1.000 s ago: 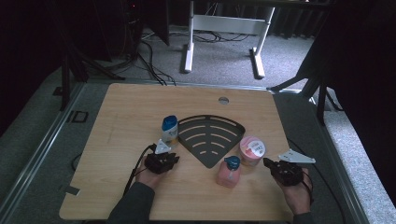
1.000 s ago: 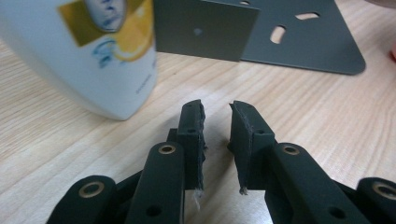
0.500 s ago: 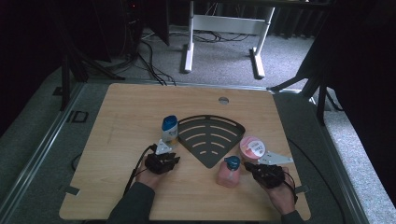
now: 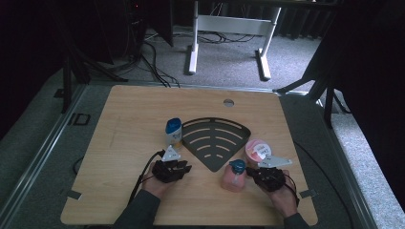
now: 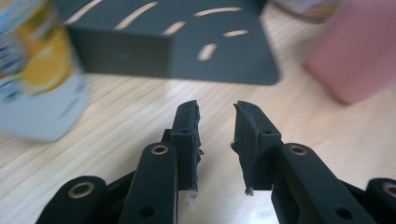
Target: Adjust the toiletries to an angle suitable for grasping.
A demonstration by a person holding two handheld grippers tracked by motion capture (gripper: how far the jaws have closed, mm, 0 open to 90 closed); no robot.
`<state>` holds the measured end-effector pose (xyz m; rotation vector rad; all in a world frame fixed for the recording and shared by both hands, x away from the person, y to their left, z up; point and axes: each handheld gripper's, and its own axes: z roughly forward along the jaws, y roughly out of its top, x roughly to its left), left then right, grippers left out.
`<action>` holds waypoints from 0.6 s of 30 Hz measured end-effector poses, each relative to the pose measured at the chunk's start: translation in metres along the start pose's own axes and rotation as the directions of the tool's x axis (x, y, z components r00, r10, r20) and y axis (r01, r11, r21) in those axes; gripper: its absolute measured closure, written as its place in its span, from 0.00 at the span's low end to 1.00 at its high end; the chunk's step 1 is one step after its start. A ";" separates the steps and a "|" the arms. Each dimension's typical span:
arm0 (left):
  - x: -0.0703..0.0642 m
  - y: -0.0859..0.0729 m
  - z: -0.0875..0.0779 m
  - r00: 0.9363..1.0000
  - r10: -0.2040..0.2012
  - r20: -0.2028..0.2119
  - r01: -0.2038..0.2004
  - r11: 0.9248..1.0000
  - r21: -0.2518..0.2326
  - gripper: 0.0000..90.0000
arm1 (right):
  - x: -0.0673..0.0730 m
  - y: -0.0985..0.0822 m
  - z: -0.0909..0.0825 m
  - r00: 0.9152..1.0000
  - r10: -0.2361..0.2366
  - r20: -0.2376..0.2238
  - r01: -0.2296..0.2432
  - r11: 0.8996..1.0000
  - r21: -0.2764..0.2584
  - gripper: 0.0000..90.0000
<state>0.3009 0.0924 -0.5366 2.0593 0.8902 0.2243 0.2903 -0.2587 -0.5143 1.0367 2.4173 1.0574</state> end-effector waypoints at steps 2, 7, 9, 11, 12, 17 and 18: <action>-0.010 0.004 0.000 0.999 0.026 0.036 -0.026 1.000 -0.001 0.78 | 0.001 0.000 0.000 1.000 -0.008 -0.010 0.008 1.000 0.002 1.00; -0.029 0.009 0.001 0.993 0.057 0.102 -0.057 0.998 -0.006 0.76 | 0.009 0.001 0.001 0.999 -0.030 -0.040 0.031 1.000 0.004 1.00; -0.039 0.010 0.000 0.988 0.094 0.123 -0.095 0.996 0.002 0.73 | 0.012 0.002 0.002 0.998 -0.038 -0.051 0.039 0.999 0.006 1.00; -0.045 0.010 0.000 0.985 0.119 0.123 -0.120 0.993 0.005 0.70 | 0.014 0.002 0.002 0.997 -0.047 -0.063 0.047 0.999 0.005 1.00; -0.049 0.010 0.000 0.984 0.129 0.126 -0.130 0.991 0.002 0.69 | 0.016 0.003 0.003 0.997 -0.047 -0.068 0.047 0.999 0.006 1.00; -0.058 0.010 0.001 0.976 0.155 0.154 -0.157 0.988 0.001 0.65 | 0.024 0.005 0.006 0.993 -0.066 -0.096 0.067 0.998 0.007 1.00; -0.059 0.009 0.001 0.975 0.156 0.157 -0.158 0.987 0.001 0.65 | 0.026 0.005 0.006 0.992 -0.072 -0.103 0.073 0.997 0.006 1.00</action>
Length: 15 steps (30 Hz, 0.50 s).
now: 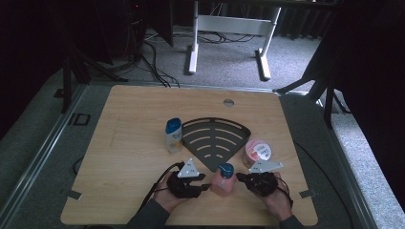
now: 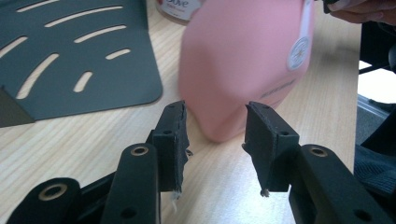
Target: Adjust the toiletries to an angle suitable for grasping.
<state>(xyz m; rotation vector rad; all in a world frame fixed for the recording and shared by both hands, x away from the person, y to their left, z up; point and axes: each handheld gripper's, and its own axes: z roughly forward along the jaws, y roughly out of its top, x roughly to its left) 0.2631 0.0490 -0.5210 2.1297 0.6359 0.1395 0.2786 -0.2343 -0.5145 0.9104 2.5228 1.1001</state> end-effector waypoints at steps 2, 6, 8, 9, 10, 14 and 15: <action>-0.002 -0.001 0.000 1.000 0.009 0.000 -0.009 1.000 0.002 0.65 | 0.003 0.002 0.002 1.000 -0.006 -0.018 0.006 1.000 0.003 1.00; -0.002 -0.003 -0.005 1.000 0.011 -0.017 -0.011 1.000 0.006 0.66 | 0.007 0.005 0.005 0.999 -0.014 -0.029 0.014 1.000 0.005 1.00; -0.001 -0.005 -0.008 1.000 0.009 -0.028 -0.009 1.000 0.006 0.66 | 0.008 0.006 0.007 0.999 -0.013 -0.038 0.014 1.000 0.005 1.00; 0.000 -0.006 -0.010 0.999 0.005 -0.033 -0.004 1.000 0.007 0.66 | 0.009 0.007 0.008 0.999 -0.016 -0.042 0.016 1.000 0.006 1.00; 0.001 -0.007 -0.011 0.999 0.001 -0.038 -0.001 1.000 0.003 0.67 | 0.011 0.008 0.009 0.999 -0.019 -0.044 0.020 1.000 0.006 1.00; 0.007 -0.011 -0.017 0.998 -0.021 -0.062 0.020 1.000 -0.004 0.69 | 0.014 0.012 0.015 0.998 -0.025 -0.060 0.025 1.000 0.001 1.00; 0.008 -0.011 -0.018 0.998 -0.021 -0.067 0.021 1.000 -0.002 0.70 | 0.014 0.013 0.016 0.998 -0.023 -0.066 0.023 1.000 0.000 1.00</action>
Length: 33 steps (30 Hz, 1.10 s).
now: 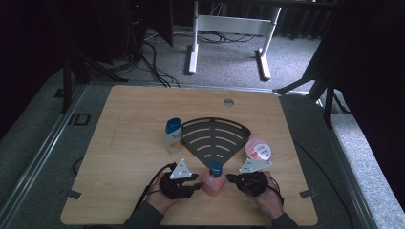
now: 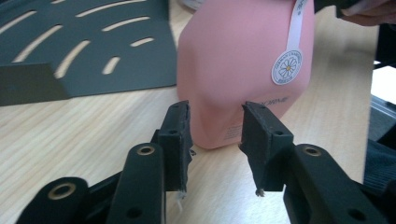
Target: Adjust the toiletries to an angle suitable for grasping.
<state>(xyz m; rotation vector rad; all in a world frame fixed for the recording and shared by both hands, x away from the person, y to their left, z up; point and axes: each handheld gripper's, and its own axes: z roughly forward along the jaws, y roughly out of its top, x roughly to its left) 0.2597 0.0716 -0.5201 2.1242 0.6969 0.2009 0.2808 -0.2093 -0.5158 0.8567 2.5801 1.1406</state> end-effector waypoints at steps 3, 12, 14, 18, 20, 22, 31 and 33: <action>0.004 -0.002 -0.003 1.000 -0.015 -0.017 0.015 1.000 -0.003 0.72 | 0.003 0.003 0.003 1.000 -0.005 -0.008 0.005 1.000 0.000 1.00; 0.003 -0.004 -0.012 0.999 -0.006 -0.038 0.006 1.000 -0.005 0.86 | 0.009 0.009 0.000 0.999 -0.030 -0.037 0.029 0.999 -0.036 1.00; -0.001 -0.005 -0.017 0.999 0.001 -0.045 -0.001 1.000 -0.012 0.92 | 0.012 0.011 -0.005 0.998 -0.048 -0.044 0.046 0.998 -0.048 1.00; -0.011 -0.002 -0.026 0.998 0.025 -0.053 -0.028 0.999 -0.046 0.99 | 0.017 0.011 -0.006 0.996 -0.075 -0.051 0.072 0.996 -0.047 1.00; -0.015 0.001 -0.027 0.998 0.036 -0.057 -0.039 0.998 -0.056 0.99 | 0.017 0.011 -0.005 0.996 -0.072 -0.060 0.069 0.996 -0.051 1.00; -0.018 0.004 -0.028 0.997 0.050 -0.055 -0.053 0.997 -0.063 0.98 | 0.017 0.012 -0.004 0.995 -0.074 -0.063 0.071 0.996 -0.055 1.00; -0.027 0.013 -0.025 0.995 0.074 -0.063 -0.079 0.993 -0.082 0.99 | 0.020 0.022 0.010 0.993 -0.080 -0.089 0.074 0.995 -0.074 1.00; -0.028 0.017 -0.023 0.994 0.086 -0.074 -0.092 0.992 -0.083 0.99 | 0.022 0.024 0.013 0.992 -0.083 -0.093 0.076 0.994 -0.076 1.00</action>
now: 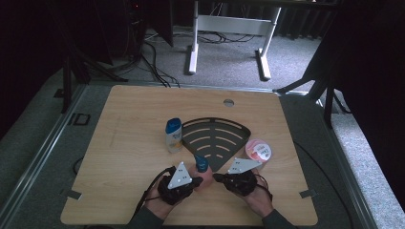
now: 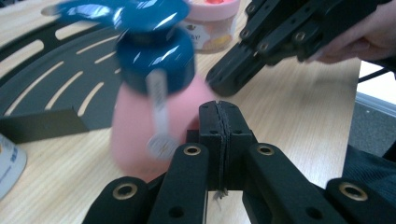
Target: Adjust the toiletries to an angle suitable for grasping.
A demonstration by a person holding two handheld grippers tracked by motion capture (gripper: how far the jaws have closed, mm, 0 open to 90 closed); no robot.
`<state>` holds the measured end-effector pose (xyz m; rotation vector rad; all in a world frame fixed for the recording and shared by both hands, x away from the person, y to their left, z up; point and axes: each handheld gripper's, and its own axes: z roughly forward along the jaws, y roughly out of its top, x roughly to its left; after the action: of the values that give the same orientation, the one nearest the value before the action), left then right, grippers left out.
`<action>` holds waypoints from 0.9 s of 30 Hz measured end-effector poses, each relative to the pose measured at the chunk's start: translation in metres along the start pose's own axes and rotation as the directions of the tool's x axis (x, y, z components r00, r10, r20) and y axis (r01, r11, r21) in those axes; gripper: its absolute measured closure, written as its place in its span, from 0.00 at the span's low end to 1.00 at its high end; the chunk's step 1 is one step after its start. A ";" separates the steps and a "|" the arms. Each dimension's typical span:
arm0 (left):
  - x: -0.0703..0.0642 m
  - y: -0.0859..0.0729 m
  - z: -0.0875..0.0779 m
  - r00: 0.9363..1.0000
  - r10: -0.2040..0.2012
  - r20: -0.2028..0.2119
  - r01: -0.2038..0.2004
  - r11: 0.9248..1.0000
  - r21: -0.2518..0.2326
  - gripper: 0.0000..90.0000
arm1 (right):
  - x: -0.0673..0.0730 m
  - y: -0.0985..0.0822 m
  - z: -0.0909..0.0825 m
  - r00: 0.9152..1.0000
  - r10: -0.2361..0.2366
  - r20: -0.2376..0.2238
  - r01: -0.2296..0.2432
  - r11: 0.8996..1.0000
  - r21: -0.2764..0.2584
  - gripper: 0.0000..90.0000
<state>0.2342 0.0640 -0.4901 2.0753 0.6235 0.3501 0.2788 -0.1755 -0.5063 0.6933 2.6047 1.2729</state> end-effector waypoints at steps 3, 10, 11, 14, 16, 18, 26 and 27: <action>-0.001 0.005 0.003 0.999 0.013 -0.030 -0.014 1.000 -0.019 0.99 | 0.000 0.002 0.004 1.000 -0.002 -0.008 0.002 1.000 -0.003 1.00; 0.002 0.010 0.011 0.997 0.000 -0.072 -0.002 0.999 -0.032 1.00 | 0.000 0.008 0.014 0.999 -0.010 -0.032 0.010 1.000 -0.014 1.00; 0.002 0.010 0.012 0.997 0.006 -0.081 -0.010 0.999 -0.048 1.00 | 0.000 0.009 0.014 1.000 -0.013 -0.026 0.013 1.000 -0.010 1.00; -0.001 0.012 0.016 0.993 0.040 -0.111 -0.044 0.998 -0.033 1.00 | -0.002 0.006 0.010 1.000 -0.014 -0.006 0.014 1.000 -0.012 1.00; -0.002 0.012 0.017 0.992 0.046 -0.118 -0.050 0.998 -0.036 1.00 | -0.004 0.004 0.006 1.000 -0.006 0.002 0.006 1.000 -0.013 1.00; -0.001 0.012 0.018 0.992 0.042 -0.117 -0.047 0.998 -0.035 1.00 | -0.007 0.002 0.002 1.000 0.001 0.013 0.000 1.000 -0.014 1.00; 0.004 0.008 0.013 0.986 0.038 -0.162 -0.041 0.999 -0.010 1.00 | -0.020 -0.010 -0.016 0.998 0.039 0.054 -0.038 0.999 -0.022 1.00; 0.008 0.005 0.010 0.984 0.022 -0.177 -0.024 1.000 -0.007 1.00 | -0.022 -0.012 -0.019 0.997 0.045 0.060 -0.044 0.999 -0.022 1.00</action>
<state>0.2468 0.0591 -0.4908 2.0586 0.7020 0.5543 0.2875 -0.2051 -0.5050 0.7778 2.5380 1.2696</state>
